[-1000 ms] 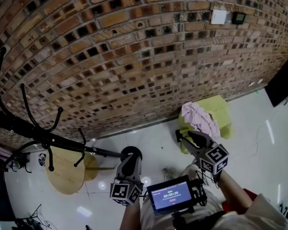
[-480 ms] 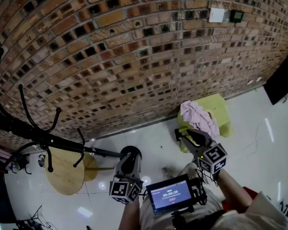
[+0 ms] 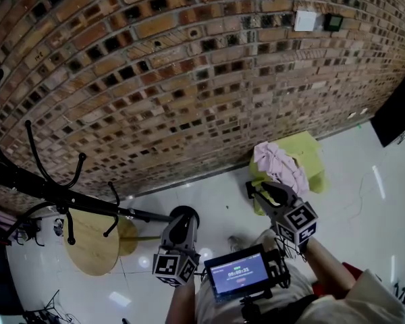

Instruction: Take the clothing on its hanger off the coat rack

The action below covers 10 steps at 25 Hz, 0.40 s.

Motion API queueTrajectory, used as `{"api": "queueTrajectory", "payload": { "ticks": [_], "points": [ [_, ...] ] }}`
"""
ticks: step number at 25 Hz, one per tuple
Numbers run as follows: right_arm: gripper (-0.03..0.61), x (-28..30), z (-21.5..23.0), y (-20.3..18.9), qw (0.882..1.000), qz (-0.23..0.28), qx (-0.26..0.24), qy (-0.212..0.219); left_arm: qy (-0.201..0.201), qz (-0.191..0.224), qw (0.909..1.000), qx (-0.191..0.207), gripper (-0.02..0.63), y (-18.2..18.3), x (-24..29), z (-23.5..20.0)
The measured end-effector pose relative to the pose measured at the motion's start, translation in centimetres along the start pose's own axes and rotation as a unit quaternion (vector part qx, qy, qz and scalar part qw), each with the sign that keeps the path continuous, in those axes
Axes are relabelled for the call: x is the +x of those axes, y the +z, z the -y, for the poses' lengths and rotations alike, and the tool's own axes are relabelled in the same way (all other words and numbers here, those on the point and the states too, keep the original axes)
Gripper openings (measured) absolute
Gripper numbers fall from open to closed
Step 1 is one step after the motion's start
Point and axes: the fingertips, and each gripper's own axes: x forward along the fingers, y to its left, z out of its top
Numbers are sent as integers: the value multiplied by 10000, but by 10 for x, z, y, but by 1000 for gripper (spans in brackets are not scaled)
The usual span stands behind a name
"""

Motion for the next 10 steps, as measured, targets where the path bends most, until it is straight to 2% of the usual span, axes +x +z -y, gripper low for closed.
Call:
{"api": "queueTrajectory", "payload": {
  "ticks": [10],
  "points": [
    [109,19,-11,7,9999,53,-78,51,89,-12,10000,-30,60,1,-7,-18]
  ]
}}
